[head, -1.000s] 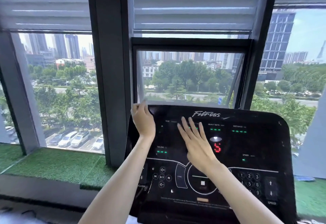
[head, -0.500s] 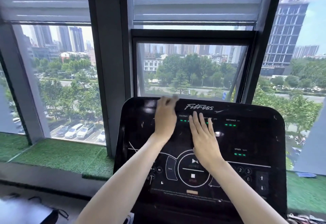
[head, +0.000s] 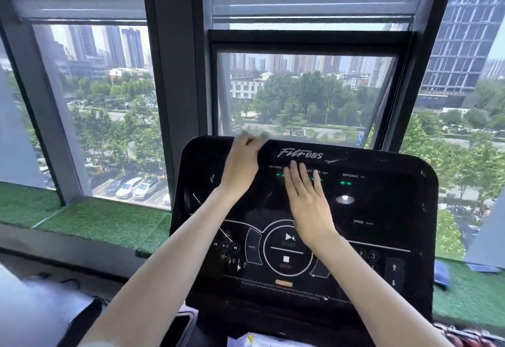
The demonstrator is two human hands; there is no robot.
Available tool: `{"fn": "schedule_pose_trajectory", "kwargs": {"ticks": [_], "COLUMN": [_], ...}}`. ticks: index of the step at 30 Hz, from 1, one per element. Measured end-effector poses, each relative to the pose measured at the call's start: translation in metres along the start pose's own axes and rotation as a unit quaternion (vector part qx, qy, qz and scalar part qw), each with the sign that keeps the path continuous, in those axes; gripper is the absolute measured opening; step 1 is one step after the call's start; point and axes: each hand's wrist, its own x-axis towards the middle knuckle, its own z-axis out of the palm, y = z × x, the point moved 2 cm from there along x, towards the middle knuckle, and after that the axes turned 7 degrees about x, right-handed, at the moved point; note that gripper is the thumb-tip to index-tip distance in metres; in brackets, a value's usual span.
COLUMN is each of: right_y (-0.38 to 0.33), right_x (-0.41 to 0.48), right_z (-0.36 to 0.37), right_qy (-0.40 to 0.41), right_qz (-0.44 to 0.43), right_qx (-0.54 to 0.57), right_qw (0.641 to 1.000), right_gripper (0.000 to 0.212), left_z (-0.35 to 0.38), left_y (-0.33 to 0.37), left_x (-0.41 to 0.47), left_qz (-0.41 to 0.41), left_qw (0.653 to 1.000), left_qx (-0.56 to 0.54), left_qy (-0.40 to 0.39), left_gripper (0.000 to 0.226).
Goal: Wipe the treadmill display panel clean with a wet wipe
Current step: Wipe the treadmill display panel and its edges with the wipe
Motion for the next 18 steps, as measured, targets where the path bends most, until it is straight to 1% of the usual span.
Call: {"fn": "schedule_pose_trajectory", "kwargs": {"ticks": [1,2,3,4,5,6,7,8,9,10,11,12,13,14,15,16,17,18], "right_y": [0.0,0.0,-0.001,-0.001,-0.001,-0.001,-0.001,-0.001,-0.002,-0.003,-0.003,-0.004,-0.006,-0.007,-0.007,-0.007,-0.006,-0.005], "right_x": [0.0,0.0,0.0,0.0,0.0,-0.001,-0.001,0.0,-0.001,0.0,0.0,0.001,0.001,0.001,0.002,0.002,0.002,0.002], "right_z": [0.0,0.0,0.0,0.0,0.0,0.0,0.001,0.001,0.0,0.0,0.0,0.001,0.001,0.002,0.001,0.001,0.0,0.0], "right_qy": [0.002,0.003,0.005,0.008,0.013,0.019,0.028,0.034,0.037,0.038,0.039,0.041,0.041,0.041,0.041,0.042,0.043,0.041], "right_qz": [-0.002,-0.003,-0.001,0.002,0.003,0.004,0.002,0.001,0.001,0.003,0.006,0.011,0.015,0.018,0.018,0.017,0.015,0.012], "right_qx": [0.001,0.002,0.004,0.007,0.007,0.005,0.003,0.004,0.004,0.005,0.005,0.007,0.01,0.013,0.014,0.013,0.008,0.005], "right_qw": [1.0,1.0,1.0,1.0,1.0,1.0,1.0,0.999,0.999,0.999,0.999,0.999,0.999,0.999,0.999,0.999,0.999,0.999], "right_gripper": [0.104,0.103,0.103,0.103,0.103,0.102,0.1,0.098,0.096,0.094,0.093,0.093,0.094,0.094,0.095,0.094,0.094,0.095], "left_z": [-0.007,-0.012,-0.012,-0.01,-0.005,0.001,0.007,0.011,0.009,0.005,0.0,-0.007,-0.014,-0.016,-0.016,-0.012,-0.006,0.002], "left_y": [-0.014,-0.025,-0.029,-0.024,-0.011,0.006,0.021,0.028,0.028,0.019,0.005,-0.01,-0.023,-0.033,-0.033,-0.026,-0.013,0.002], "left_x": [0.001,0.001,-0.002,-0.004,-0.003,-0.003,-0.005,-0.006,-0.005,-0.003,0.0,0.002,0.002,0.0,-0.001,-0.001,0.0,0.0], "left_qz": [-0.077,-0.165,-0.233,-0.259,-0.234,-0.168,-0.081,-0.005,0.045,0.053,0.023,-0.041,-0.124,-0.199,-0.244,-0.245,-0.201,-0.124], "left_qw": [0.996,0.98,0.961,0.952,0.962,0.982,0.996,1.0,0.998,0.997,0.999,0.998,0.988,0.97,0.956,0.957,0.972,0.989], "left_qx": [-0.021,-0.043,-0.054,-0.048,-0.033,-0.019,-0.012,-0.012,-0.014,-0.018,-0.027,-0.046,-0.074,-0.091,-0.092,-0.078,-0.065,-0.056], "left_qy": [0.046,0.101,0.141,0.153,0.133,0.089,0.036,-0.016,-0.051,-0.058,-0.038,0.005,0.06,0.11,0.136,0.132,0.099,0.051], "left_gripper": [0.031,0.029,0.029,0.031,0.033,0.036,0.038,0.039,0.04,0.04,0.038,0.035,0.032,0.031,0.033,0.037,0.039,0.041]}}
